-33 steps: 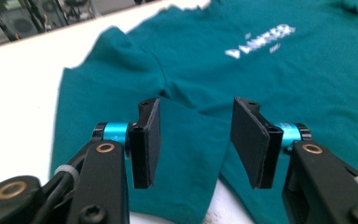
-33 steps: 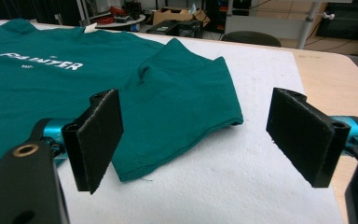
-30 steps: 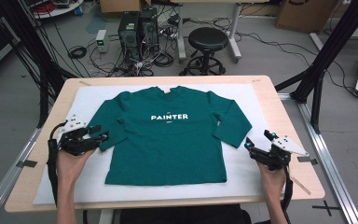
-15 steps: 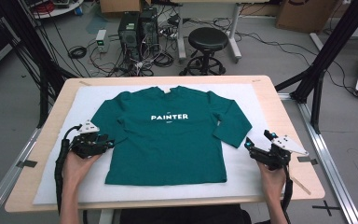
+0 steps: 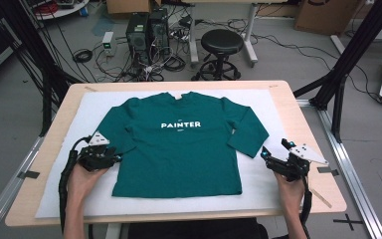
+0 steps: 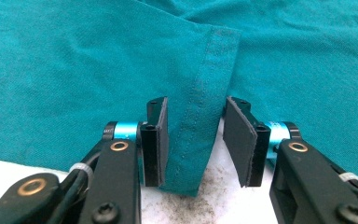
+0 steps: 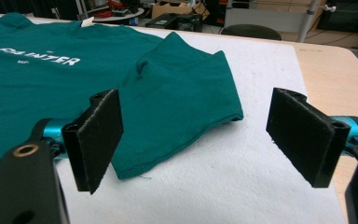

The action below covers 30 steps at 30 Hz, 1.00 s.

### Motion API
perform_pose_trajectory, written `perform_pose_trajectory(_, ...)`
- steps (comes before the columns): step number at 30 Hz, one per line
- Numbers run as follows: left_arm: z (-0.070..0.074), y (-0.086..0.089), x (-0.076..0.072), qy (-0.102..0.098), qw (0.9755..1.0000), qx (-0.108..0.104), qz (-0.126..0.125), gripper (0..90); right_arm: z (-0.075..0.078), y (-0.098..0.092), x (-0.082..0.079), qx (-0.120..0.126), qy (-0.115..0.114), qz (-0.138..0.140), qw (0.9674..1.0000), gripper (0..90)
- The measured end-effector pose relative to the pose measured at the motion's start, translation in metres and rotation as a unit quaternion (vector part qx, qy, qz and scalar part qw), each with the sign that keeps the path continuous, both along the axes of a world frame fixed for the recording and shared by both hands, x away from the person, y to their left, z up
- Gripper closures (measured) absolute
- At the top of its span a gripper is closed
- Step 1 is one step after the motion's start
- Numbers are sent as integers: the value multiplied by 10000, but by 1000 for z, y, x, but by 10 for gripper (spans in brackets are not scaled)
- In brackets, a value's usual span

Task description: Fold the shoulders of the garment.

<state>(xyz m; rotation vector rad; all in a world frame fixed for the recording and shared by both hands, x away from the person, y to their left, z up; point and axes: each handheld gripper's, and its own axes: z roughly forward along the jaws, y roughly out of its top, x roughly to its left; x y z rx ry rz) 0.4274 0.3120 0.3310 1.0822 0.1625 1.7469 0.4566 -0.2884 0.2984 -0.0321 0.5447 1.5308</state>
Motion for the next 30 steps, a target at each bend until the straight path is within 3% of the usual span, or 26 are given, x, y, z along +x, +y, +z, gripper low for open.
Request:
perform_pose_trajectory(2,0,1,0,-6,10000,-51,-54,611,0,0,0,2,4,9,10000,190)
perform_pose_trajectory(13,-2,7,4,-229,9988,-376,-209,841,1,0,0,27,31,-5,10000,189)
perform_pose_trajectory(15,-1,8,4,-206,9985,-413,-279,848,1,0,0,30,36,-7,10000,189)
perform_pose_trajectory(17,-1,10,4,-169,9971,-509,-546,858,1,0,0,30,47,-20,10000,189)
perform_pose_trajectory(21,-3,12,-1,-276,9952,-554,-753,860,2,1,0,49,64,-48,10000,190)
perform_pose_trajectory(23,-5,14,-8,-422,9919,-622,-1022,861,2,1,0,52,57,-71,9999,189)
perform_pose_trajectory(30,-5,4,-24,-549,9909,-612,-1069,862,1,2,0,112,62,-58,9999,190)
